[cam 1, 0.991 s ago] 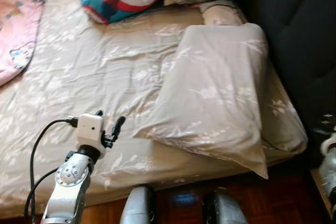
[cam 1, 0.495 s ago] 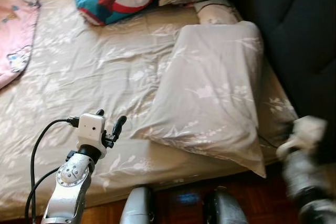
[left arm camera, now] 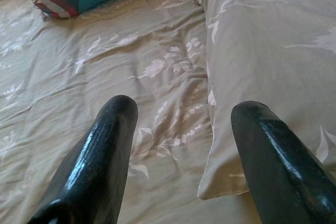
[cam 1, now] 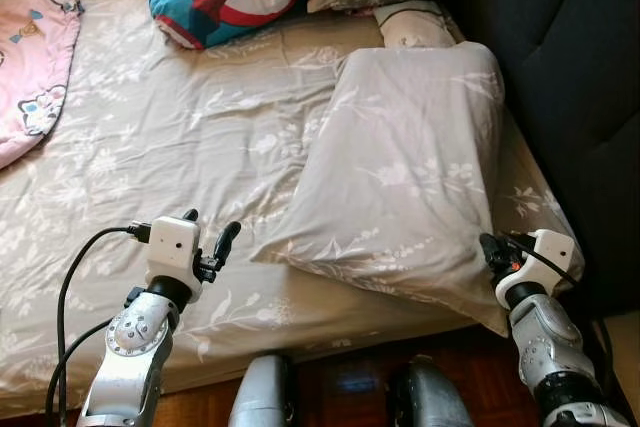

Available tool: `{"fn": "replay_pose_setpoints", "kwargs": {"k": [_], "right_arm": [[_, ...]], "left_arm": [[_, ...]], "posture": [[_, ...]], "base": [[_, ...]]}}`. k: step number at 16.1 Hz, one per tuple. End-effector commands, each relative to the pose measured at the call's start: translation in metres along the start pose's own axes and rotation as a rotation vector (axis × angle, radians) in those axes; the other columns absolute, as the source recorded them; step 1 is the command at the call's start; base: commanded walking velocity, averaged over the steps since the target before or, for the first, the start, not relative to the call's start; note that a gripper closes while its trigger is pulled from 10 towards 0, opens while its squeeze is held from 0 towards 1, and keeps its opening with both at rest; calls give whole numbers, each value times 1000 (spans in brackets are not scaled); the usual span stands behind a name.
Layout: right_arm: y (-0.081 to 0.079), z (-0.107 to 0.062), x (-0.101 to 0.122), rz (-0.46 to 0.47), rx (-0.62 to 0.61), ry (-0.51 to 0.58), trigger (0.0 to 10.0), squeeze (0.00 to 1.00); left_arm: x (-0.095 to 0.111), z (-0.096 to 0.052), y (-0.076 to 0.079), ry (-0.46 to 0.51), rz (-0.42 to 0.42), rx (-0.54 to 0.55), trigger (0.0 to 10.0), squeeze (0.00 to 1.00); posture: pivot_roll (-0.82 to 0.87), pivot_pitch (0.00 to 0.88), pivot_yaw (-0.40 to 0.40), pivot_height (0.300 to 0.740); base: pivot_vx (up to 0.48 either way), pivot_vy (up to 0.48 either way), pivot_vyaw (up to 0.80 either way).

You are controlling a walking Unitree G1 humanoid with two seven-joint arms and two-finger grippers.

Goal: Clean up the room

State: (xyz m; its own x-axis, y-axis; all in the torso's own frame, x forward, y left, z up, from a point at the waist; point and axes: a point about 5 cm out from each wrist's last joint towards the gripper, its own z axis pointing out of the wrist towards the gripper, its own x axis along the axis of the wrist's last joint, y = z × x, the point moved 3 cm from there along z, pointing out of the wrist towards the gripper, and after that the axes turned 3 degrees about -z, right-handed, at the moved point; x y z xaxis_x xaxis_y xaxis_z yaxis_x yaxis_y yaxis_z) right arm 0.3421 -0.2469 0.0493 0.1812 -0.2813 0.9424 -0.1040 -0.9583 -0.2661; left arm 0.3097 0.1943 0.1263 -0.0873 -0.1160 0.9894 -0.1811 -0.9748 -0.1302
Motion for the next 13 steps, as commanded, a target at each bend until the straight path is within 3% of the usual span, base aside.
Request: {"fn": "replay_pose_setpoints", "kwargs": {"k": [1, 4, 8, 13], "right_arm": [[0, -5, -8, 14, 16, -21, 10000, 1000], [-8, -13, -17, -9, 92, -68, 10000, 1000], [-5, -22, -32, -59, 107, -153, 10000, 1000], [3, -23, -30, -70, 25, -176, 10000, 1000]], "left_arm": [[-11, -5, -2, -36, 18, 8, 10000, 0], [-12, -6, -3, -39, 19, 10, 10000, 0], [-13, -5, -3, -41, 19, 9, 10000, 0], [-15, -5, -1, -43, 22, -3, 10000, 0]], "posture": [[36, 270, 81, 671], [38, 268, 80, 671], [33, 262, 78, 671], [28, 245, 81, 671]], "base": [[0, 0, 0], [0, 0, 0], [0, 0, 0], [0, 0, 0]]}}
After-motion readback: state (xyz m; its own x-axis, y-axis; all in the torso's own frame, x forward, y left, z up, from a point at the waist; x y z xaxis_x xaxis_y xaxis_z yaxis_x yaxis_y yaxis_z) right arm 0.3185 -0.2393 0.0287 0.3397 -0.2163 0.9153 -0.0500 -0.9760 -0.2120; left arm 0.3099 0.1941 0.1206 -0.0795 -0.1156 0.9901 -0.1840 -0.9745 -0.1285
